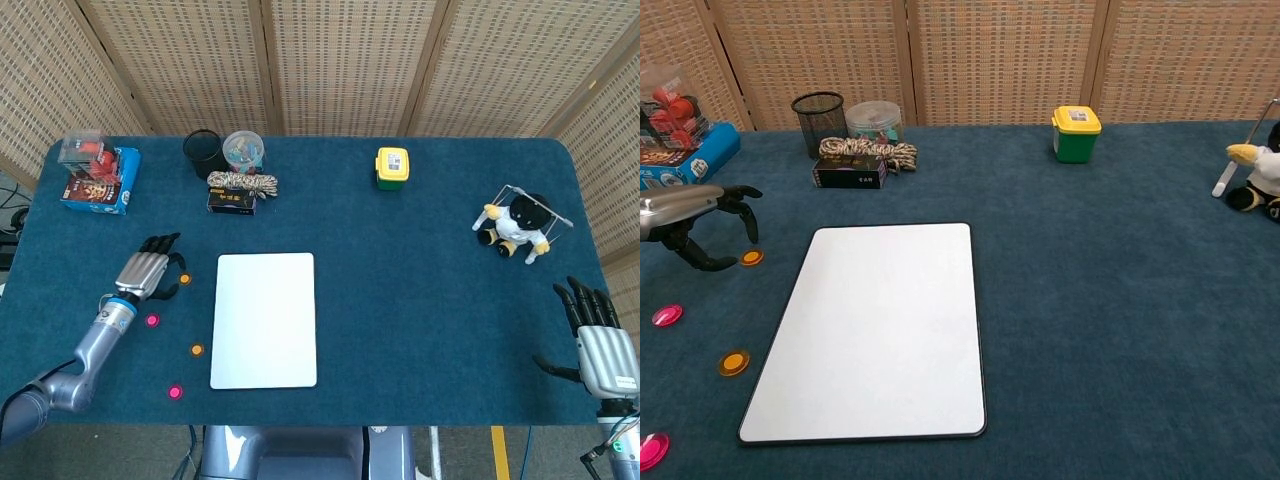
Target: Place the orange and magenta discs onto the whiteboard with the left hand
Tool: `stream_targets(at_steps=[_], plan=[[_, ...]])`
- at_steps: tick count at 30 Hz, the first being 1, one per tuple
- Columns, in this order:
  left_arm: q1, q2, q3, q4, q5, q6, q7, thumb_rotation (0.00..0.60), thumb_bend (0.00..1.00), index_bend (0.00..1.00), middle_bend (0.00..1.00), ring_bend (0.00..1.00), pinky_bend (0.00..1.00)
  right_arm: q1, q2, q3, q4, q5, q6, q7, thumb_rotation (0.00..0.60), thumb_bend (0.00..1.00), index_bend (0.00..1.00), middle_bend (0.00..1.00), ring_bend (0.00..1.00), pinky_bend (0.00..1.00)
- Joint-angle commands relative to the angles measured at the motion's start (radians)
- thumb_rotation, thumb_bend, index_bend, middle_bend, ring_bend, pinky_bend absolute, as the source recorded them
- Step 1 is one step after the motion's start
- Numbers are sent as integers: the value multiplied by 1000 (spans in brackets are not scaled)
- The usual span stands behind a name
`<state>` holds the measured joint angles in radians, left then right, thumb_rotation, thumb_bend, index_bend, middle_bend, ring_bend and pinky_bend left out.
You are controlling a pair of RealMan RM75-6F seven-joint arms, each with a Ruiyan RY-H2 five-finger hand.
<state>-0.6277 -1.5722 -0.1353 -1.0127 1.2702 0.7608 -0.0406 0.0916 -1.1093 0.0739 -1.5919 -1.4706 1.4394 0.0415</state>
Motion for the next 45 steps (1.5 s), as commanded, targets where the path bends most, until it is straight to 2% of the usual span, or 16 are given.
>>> stream_targets(at_steps=[1, 22, 26, 30, 35, 39, 45], plan=[[-10, -12, 2, 8, -6, -9, 8, 600, 372, 391, 0, 0, 0, 0, 0, 0, -1, 0, 1, 3, 600, 0, 0, 0, 0, 0], [-24, -44, 14, 34, -32, -19, 32, 600, 375, 393, 0, 0, 0, -2, 2, 0, -1, 0, 2, 16, 600, 0, 0, 0, 0, 0], [-23, -48, 13, 37, -38, -14, 42, 600, 394, 490, 0, 0, 0, -2, 2, 0, 0, 0, 3, 21, 600, 0, 0, 0, 0, 0], [-21, -37, 9, 24, -42, -2, 46, 600, 397, 519, 0, 0, 0, -2, 2, 0, 1, -1, 4, 27, 600, 0, 0, 0, 0, 0], [-19, -1, 1, -24, -41, 22, 58, 600, 394, 525, 0, 0, 0, -2, 2, -1, 3, -4, 4, 34, 600, 0, 0, 0, 0, 0], [-37, 39, -24, -123, -28, 54, 72, 600, 391, 525, 0, 0, 0, -1, 3, -1, 3, -5, 1, 37, 600, 0, 0, 0, 0, 0], [-93, 16, -55, -190, -72, 27, 153, 600, 390, 525, 0, 0, 0, 0, 3, 0, 2, -3, 0, 40, 600, 0, 0, 0, 0, 0]])
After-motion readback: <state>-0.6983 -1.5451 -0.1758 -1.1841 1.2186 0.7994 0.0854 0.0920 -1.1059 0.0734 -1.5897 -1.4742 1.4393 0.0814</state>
